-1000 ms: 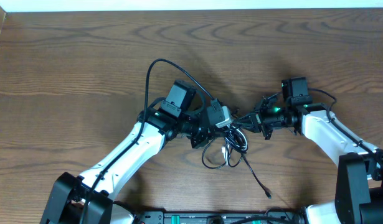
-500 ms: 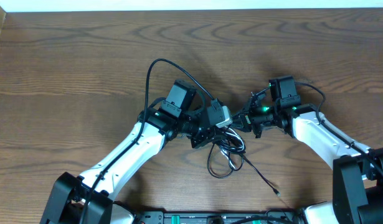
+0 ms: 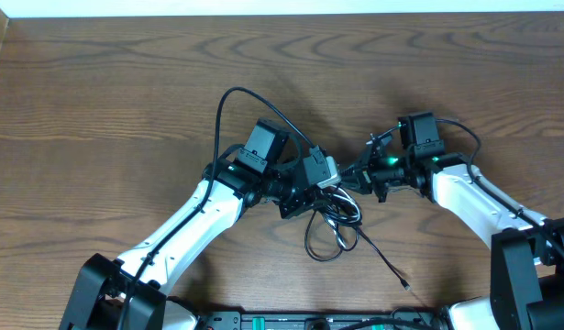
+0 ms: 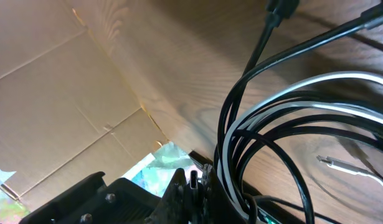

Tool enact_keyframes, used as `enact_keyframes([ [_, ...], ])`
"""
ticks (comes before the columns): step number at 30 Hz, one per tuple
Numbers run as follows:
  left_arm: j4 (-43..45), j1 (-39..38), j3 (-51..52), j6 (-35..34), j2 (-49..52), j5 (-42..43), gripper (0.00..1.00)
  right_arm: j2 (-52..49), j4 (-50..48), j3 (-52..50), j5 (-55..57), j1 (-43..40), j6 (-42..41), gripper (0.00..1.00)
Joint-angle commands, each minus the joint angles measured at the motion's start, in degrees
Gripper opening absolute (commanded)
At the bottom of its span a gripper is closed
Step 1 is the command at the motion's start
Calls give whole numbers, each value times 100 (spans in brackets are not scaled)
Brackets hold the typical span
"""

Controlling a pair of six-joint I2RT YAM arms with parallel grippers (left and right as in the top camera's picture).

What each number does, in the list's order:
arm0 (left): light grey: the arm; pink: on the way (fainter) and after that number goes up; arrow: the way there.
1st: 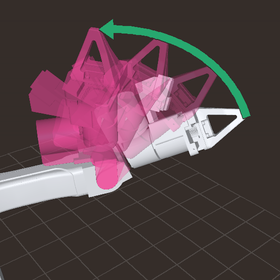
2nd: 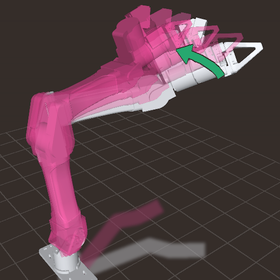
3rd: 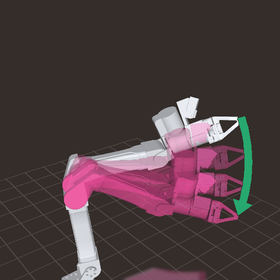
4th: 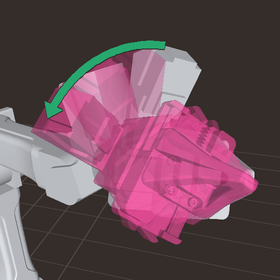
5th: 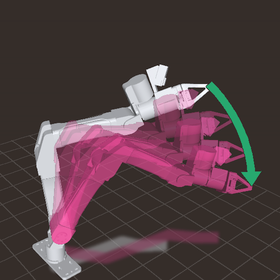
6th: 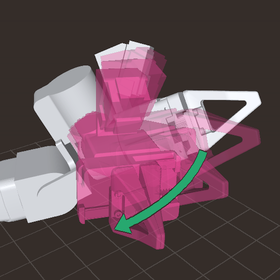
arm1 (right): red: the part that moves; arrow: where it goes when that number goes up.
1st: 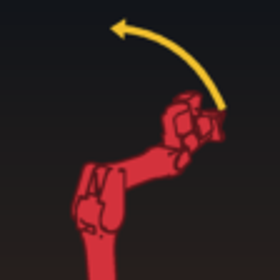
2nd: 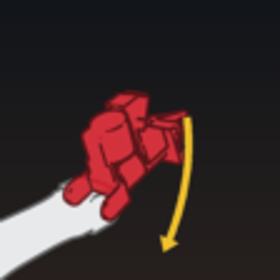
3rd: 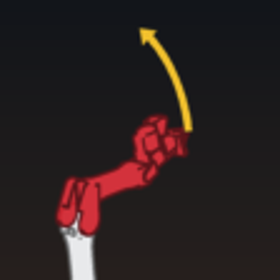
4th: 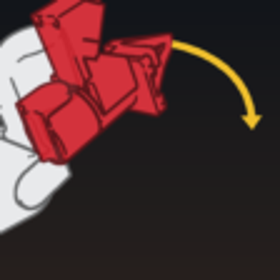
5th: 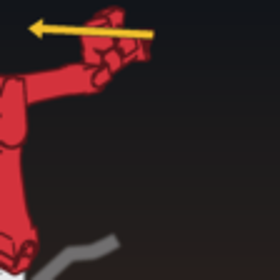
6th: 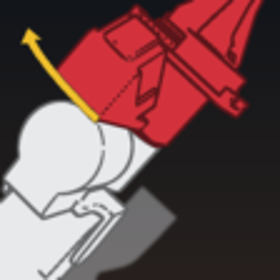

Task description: Untangle cables

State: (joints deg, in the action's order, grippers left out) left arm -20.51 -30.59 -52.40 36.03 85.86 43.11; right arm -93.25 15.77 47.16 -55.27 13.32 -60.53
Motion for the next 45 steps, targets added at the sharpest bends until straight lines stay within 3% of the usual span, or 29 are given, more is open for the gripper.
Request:
enact_keyframes([
  [1, -37, -13, 81, 37, -20, -52, 35, 57, 15, 72, -70, -37, 144, 1],
  [8, -39, -13, 87, 37, -2, -52, 54, 57, 31, 72, -94, -31, 195, 1],
  [20, 181, -13, 92, 35, 435, 81, 56, 57, 33, 72, -190, -11, 299, 1],
  [22, 203, -13, 92, 35, 435, 81, 41, 57, 28, 72, -184, -11, 385, 1],
  [23, 210, -13, 92, 35, 435, 81, 19, 57, 28, 72, -164, -11, 461, 1],
  [24, 223, -13, 92, 35, 435, 81, 8, 57, 28, 72, -116, -9, 586, 1],
  [27, 223, -13, 90, 13, 435, 81, 8, 57, 28, 72, 109, -11, 984, 1],
  [30, 225, -9, 90, -20, 431, 81, 8, 57, 0, 72, 387, -28, 1714, 9],
  [32, 225, 9, 72, -138, 424, 79, 8, 57, -7, 72, 404, -55, 2516, 21],
  [34, 225, 66, 7, -420, 424, 81, 7, 57, 138, 72, 348, -118, 3143, 39],
  [39, 380, 400, -76, -1342, 424, 81, 7, 68, 179, 74, -732, -415, 4216, 54],
  [42, 730, 702, -76, -2334, 424, 79, 8, 70, 190, 74, -1285, -503, 4647, 57],
  [45, 1115, 988, -74, -3858, 426, 79, 8, 70, 236, 74, -1327, -479, 4979, 57],
])
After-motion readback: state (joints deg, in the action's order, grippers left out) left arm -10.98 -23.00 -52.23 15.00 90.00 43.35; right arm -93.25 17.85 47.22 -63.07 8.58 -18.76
